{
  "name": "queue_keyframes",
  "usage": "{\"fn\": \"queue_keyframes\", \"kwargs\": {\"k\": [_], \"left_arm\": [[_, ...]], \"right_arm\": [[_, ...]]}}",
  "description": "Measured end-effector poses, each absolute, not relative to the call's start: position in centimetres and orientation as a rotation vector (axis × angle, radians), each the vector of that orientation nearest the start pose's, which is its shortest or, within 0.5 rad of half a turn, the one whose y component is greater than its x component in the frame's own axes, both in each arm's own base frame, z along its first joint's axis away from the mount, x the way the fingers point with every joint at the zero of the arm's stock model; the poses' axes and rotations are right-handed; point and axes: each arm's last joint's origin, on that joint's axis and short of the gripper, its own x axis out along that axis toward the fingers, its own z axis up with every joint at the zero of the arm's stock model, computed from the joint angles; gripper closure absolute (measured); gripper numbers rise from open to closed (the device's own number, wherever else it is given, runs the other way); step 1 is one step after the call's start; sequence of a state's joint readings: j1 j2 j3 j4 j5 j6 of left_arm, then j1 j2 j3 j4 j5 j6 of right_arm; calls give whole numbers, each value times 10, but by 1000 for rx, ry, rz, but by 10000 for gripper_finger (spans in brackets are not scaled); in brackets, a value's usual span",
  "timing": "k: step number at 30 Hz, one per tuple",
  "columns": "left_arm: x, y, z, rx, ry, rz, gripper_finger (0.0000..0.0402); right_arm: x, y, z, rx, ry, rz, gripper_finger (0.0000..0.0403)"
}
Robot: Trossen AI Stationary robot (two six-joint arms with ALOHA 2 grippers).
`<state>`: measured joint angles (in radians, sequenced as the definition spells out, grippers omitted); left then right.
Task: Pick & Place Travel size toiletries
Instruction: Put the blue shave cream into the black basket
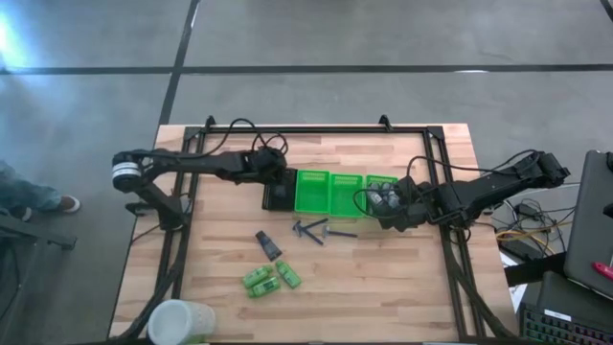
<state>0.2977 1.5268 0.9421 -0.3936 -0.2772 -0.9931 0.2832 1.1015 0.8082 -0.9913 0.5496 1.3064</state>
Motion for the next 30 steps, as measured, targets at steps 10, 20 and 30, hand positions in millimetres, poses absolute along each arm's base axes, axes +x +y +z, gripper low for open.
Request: {"fn": "queue_keyframes", "kwargs": {"k": [10,20,30], "left_arm": [[262,70,248,-599,823,593,207],[235,-33,247,380,1087,-336,211],[254,-52,206,467,1210,-339,211]], "right_arm": [[176,35,237,601,814,-890,35],[175,35,236,582,828,-877,35],[175,36,236,603,826,-883,35]]}}
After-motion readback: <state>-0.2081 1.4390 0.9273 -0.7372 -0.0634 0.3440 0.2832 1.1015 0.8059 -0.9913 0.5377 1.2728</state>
